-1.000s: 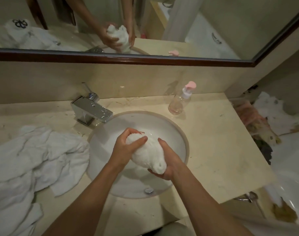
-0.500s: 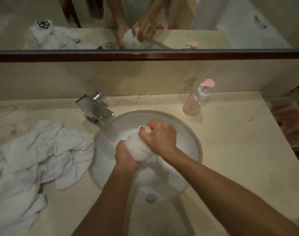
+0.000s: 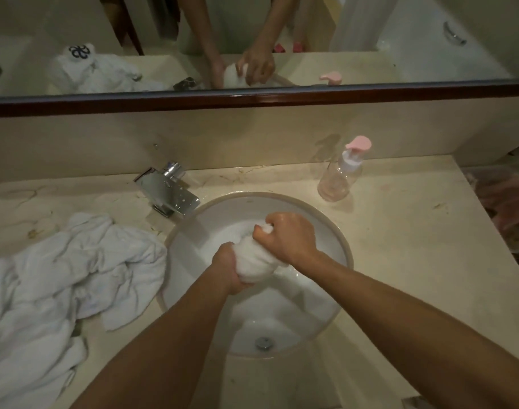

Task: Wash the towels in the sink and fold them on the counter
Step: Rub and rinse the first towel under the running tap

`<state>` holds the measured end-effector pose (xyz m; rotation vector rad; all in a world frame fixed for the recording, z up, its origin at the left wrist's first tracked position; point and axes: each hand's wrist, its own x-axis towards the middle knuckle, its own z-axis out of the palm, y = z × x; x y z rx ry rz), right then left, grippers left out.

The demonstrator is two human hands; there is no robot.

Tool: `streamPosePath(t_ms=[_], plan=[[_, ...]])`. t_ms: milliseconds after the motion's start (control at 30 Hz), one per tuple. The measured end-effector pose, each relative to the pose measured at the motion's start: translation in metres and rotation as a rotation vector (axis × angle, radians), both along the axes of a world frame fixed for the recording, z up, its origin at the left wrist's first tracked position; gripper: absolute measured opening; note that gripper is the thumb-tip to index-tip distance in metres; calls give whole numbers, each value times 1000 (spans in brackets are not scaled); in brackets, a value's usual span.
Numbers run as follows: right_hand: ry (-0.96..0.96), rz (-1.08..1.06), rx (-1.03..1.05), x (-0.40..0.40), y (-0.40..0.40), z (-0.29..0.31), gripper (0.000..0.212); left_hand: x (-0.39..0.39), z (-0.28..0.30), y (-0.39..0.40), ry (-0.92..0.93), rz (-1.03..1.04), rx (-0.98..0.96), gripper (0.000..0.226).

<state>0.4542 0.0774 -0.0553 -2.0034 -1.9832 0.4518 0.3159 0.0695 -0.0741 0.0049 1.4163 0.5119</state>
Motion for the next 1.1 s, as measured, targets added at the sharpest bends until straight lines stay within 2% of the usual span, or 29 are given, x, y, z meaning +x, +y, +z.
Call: streamPosePath(t_ms=[67,133,167,233,300,367,433,467,533,567,633,700,800,1000,1100], plan=[[211,-202,-119,8,-7,0,44,-1,15,-5,-117,23,103,44],[569,-433,-266,15,-19,1,40,-11,24,-17,-136,4,350,47],[754,-559,-376,17,-26,4,36,-18,28,-28,-39,-40,533,45],[995,-726,-687,21,-39,9,34,-34,37,-46,211,-239,955,60],[1150,-744,-884,24,-48,13,32,-51,39,-44,417,-425,1195,75],[1223,-720,-978,26,-52,15,32,-63,39,-29,557,-577,1360,88],[1233,-707,-1072,22,-55,20,31,-60,48,-16,520,-706,1501,86],[1220,-706,-1116,19,-55,21,32,-54,51,-10,449,-743,1552,75],[1224,-721,-1144,12,-54,21,41,-40,54,-7,348,-714,1565,44],[1221,-740,-1109,9,-53,19,42,-35,54,-7,372,-645,1538,33],[1216,-831,-995,-1,-51,15,33,-29,47,-9,459,-420,1395,23],[1300,-905,-876,-13,-50,10,31,-24,42,-13,505,-158,1245,11],[1288,-940,-716,-24,-51,2,24,-15,37,-13,551,-26,1112,15],[1070,-869,-519,-26,-41,0,30,-5,13,-14,629,203,845,21],[1012,-881,-465,-29,-33,-1,32,2,16,-10,662,229,804,18]])
